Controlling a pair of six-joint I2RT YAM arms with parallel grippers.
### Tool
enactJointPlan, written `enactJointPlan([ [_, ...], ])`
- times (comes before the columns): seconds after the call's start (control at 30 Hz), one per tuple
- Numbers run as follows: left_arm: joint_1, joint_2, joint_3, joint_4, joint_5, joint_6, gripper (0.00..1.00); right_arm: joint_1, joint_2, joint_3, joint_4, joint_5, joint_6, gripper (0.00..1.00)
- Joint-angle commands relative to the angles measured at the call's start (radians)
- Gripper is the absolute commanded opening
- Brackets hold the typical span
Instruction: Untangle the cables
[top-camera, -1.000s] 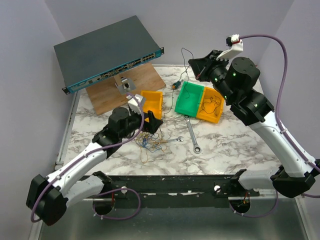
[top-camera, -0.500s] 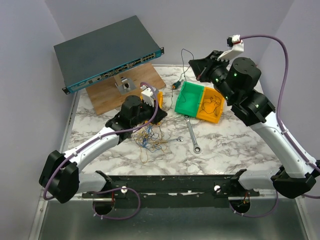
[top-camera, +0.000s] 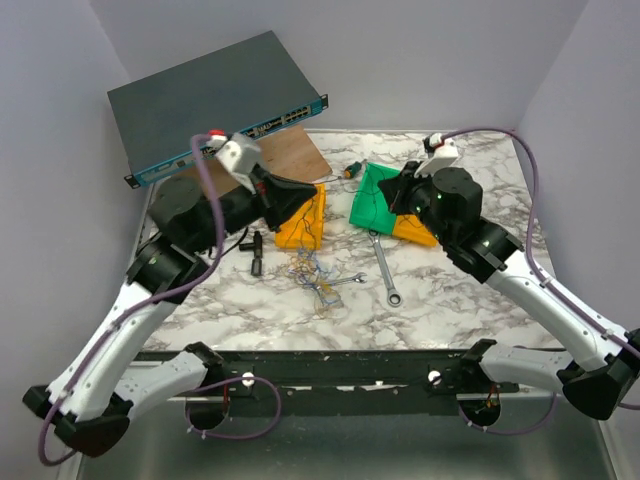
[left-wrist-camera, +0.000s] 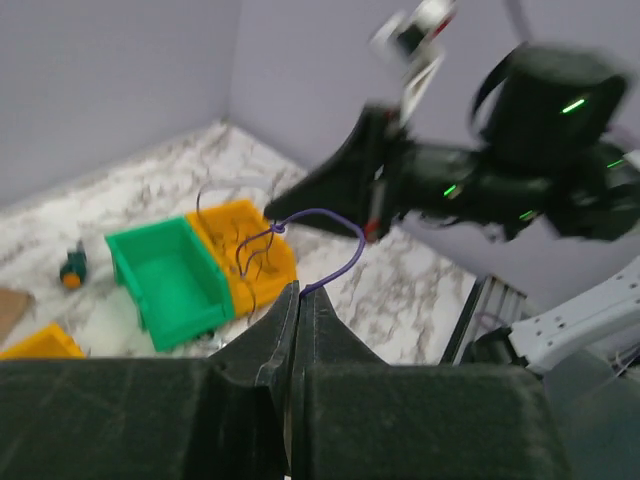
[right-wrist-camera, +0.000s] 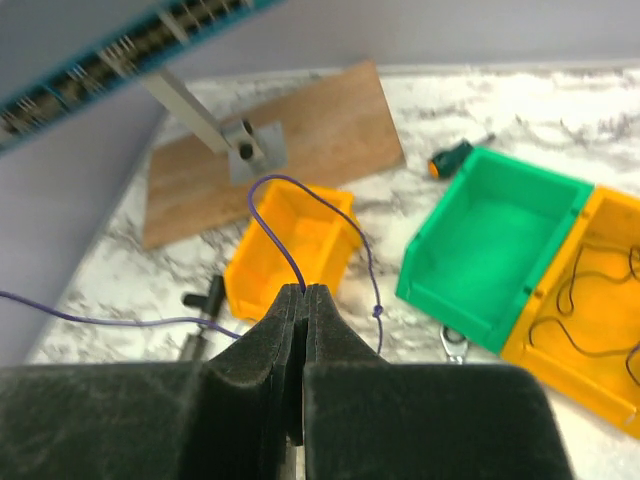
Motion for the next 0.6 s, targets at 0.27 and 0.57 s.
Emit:
enactJointPlan([
  [0.27, 0.107, -0.005, -0.278, 0.077, 0.136, -0.253, 0.00, -0.001, -0.050, -0.163, 0.098, -0.043, -0.028, 0.01],
  [0.57, 0.063, -0.114, -0.242, 0.172, 0.203, -0.190, 0.00, -0.002, -0.122, -0.227, 0.152, -0.102, -0.047, 0.01],
])
